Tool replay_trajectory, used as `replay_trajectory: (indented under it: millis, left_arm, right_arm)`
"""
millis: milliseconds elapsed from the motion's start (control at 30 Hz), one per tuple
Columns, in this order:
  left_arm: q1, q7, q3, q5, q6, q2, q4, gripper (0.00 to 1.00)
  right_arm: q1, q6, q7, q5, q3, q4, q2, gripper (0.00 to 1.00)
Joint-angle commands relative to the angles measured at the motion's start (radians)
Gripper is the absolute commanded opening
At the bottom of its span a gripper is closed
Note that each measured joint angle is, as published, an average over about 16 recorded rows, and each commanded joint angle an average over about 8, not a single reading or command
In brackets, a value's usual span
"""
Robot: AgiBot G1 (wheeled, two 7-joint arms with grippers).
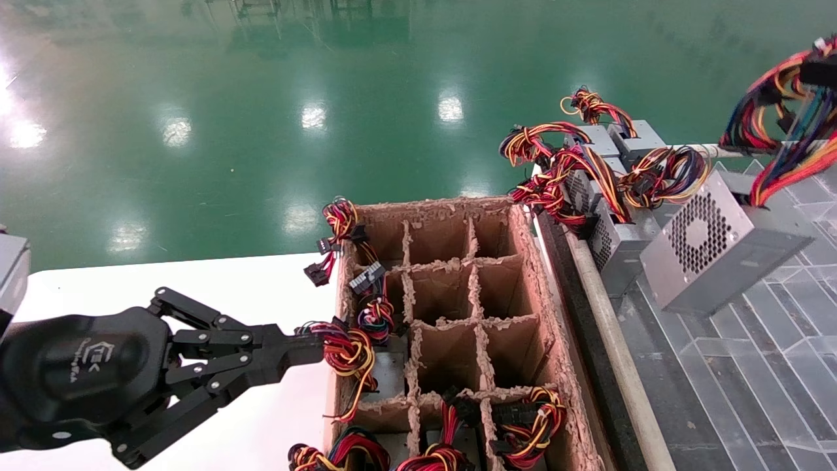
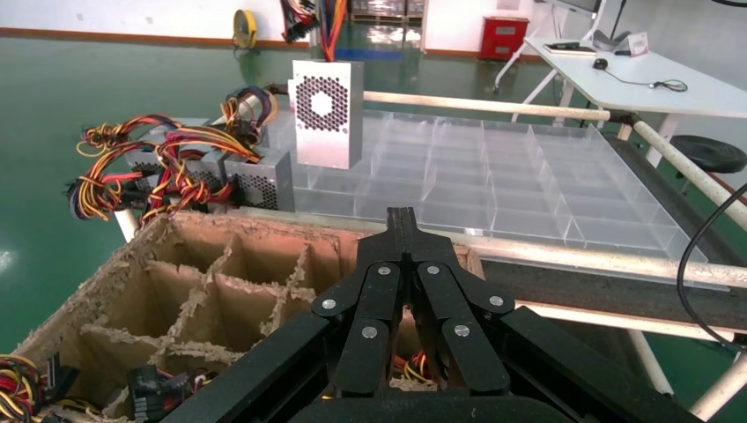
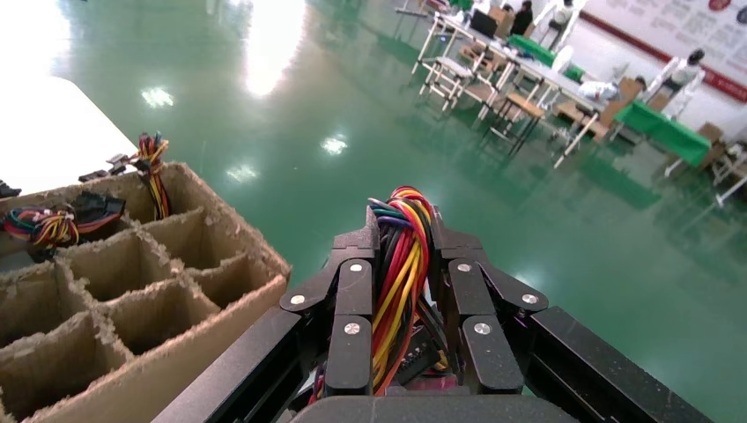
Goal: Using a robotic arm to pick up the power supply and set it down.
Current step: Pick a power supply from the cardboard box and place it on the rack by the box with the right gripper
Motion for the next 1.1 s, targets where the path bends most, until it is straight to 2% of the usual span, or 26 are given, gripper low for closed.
replay_trajectory:
  millis: [33,267,633,867,1100]
  left_arm:
    - [0.0,0.0,0.0,0.0,0.0,0.0,0.0,0.0]
    - [0.0,0.0,0.0,0.0,0.0,0.0,0.0,0.0]
    - [0.0,0.0,0.0,0.0,0.0,0.0,0.0,0.0]
    - [0.0,0.0,0.0,0.0,0.0,0.0,0.0,0.0]
    - [0.0,0.0,0.0,0.0,0.0,0.0,0.0,0.0]
  right_arm:
    - [-0.032,0.006,-0.009,0.018,0.008,-0.004,0.017,0.0]
    - [-0.14,0.029,-0.048,0.071,0.023,-0.014,0.035,0.0]
    - [-0.271,0.088,-0.111,0.127,0.039,-0.009,0.015,0.0]
    - [-0.304,0.123,-0.133,0.127,0.036,0.005,-0.01,0.0]
    - [-0.295,0.15,-0.141,0.104,0.021,0.01,-0.05,0.0]
